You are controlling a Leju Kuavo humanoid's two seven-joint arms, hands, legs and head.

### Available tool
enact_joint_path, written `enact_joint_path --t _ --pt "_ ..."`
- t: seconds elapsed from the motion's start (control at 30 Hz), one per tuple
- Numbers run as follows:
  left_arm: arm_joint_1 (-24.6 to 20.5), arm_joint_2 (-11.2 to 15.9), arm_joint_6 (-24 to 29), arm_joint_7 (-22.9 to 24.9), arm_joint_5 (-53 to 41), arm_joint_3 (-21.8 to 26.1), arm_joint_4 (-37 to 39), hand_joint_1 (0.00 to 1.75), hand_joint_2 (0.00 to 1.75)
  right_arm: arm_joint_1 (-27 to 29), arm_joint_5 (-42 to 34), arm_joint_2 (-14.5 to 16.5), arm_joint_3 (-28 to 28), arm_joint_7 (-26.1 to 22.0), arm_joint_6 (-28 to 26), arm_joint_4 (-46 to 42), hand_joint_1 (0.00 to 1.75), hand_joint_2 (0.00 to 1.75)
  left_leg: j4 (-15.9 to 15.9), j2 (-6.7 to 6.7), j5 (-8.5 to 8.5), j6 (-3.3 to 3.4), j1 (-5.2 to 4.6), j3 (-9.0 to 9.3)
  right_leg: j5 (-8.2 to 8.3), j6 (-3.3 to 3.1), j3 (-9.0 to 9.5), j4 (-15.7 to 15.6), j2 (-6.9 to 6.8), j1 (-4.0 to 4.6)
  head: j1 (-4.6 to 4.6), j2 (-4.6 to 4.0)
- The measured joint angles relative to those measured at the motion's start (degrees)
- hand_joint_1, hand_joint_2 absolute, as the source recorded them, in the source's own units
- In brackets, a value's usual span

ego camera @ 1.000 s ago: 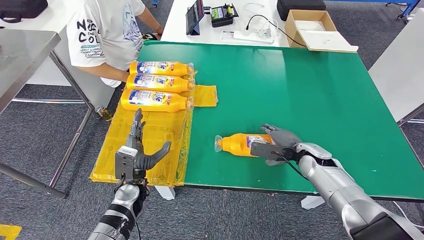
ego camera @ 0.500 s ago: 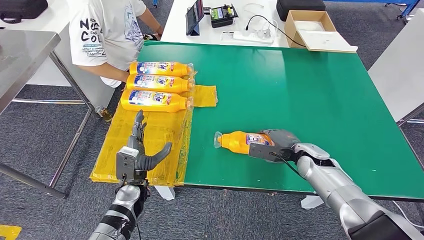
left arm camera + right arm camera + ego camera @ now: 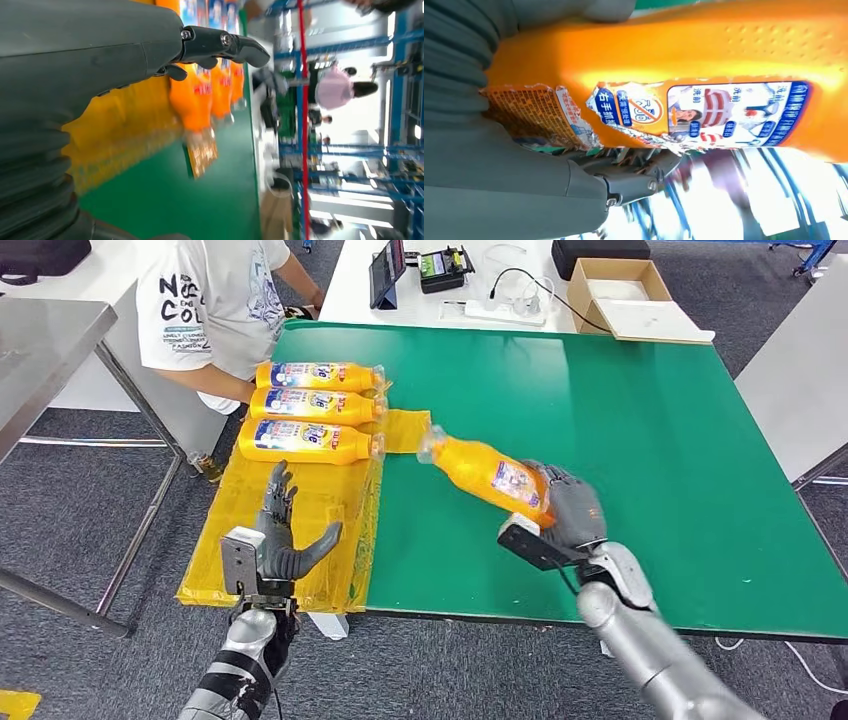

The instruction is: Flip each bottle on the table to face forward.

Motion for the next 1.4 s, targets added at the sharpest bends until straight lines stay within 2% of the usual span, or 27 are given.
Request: enact_joint_path --t 0.1,0.23,0.4,0.53,0.77,0.93,1.17,1.4 --pt "-0.01 -0.67 -3.55 1.63 4.17 -0.81 -1.26 0.0 1.75 6.17 -0.45 4.6 -7.72 -3.06 -5.57 -11.16 1.75 1.75 -0.01 -0.13 0.0 -0.03 0.04 -0.06 -0.09 -0.09 -0.08 0.0 -0.11 0.03 -0.09 0.0" --pt "-0.05 -0.8 -6.28 2.85 7.72 -1.8 -2.62 0.0 1.75 10.87 -2.64 8.34 -14.24 -6.99 -8.95 -19.3 1.75 1.75 -0.02 -0.13 0.0 -0.03 0.05 -0.08 -0.11 -0.12 -0.06 0.0 -0.16 0.0 -0.07 0.0" --pt "-0.2 -0.8 -8.2 3.68 10.21 -2.8 -4.04 0.0 1.75 14.0 -3.96 11.04 -18.02 -9.51 -9.81 -23.16 1.75 1.75 -0.01 0.01 0.01 -0.02 -0.04 -0.04 -0.06 -0.11 -0.06 -0.02 -0.14 -0.05 -0.07 0.0" --pt "-0.23 -0.72 -10.46 4.36 13.08 -3.72 -5.13 0.0 1.75 14.91 -5.71 12.39 -19.37 -10.65 -8.51 -23.53 1.75 1.75 -0.01 0.01 0.01 -0.02 -0.05 -0.04 -0.06 -0.11 -0.06 -0.01 -0.14 -0.03 -0.08 0.0" --pt "-0.33 -0.46 -15.02 5.86 16.72 -5.93 -6.56 0.0 1.75 15.75 -9.51 14.84 -19.76 -13.8 -1.94 -18.86 1.75 1.75 -0.02 0.02 0.01 -0.03 -0.01 -0.05 -0.08 -0.13 -0.07 -0.01 -0.12 -0.01 -0.08 0.0" --pt "-0.76 -0.03 -17.54 6.16 16.63 -8.18 -6.61 0.0 1.75 15.29 -11.63 17.55 -18.3 -15.88 3.93 -10.94 1.75 1.75 -0.02 0.03 0.01 -0.03 0.0 -0.05 -0.08 -0.13 -0.07 0.0 -0.12 -0.01 -0.06 0.0" --pt "-1.95 0.39 -19.31 6.59 15.55 -11.17 -5.52 0.0 1.75 12.05 -11.75 22.35 -14.89 -16.77 3.86 1.13 1.75 1.75 -0.02 0.02 0.03 -0.06 0.01 -0.05 -0.07 -0.13 -0.08 0.01 -0.12 0.0 -0.07 0.0" --pt "-2.67 0.81 -19.72 7.05 15.19 -12.59 -4.52 0.0 1.75 9.79 -11.08 24.27 -13.03 -16.79 3.23 6.66 1.75 1.75 -0.02 0.02 0.04 -0.06 0.0 -0.06 -0.07 -0.13 -0.08 0.01 -0.12 -0.02 -0.07 0.0"
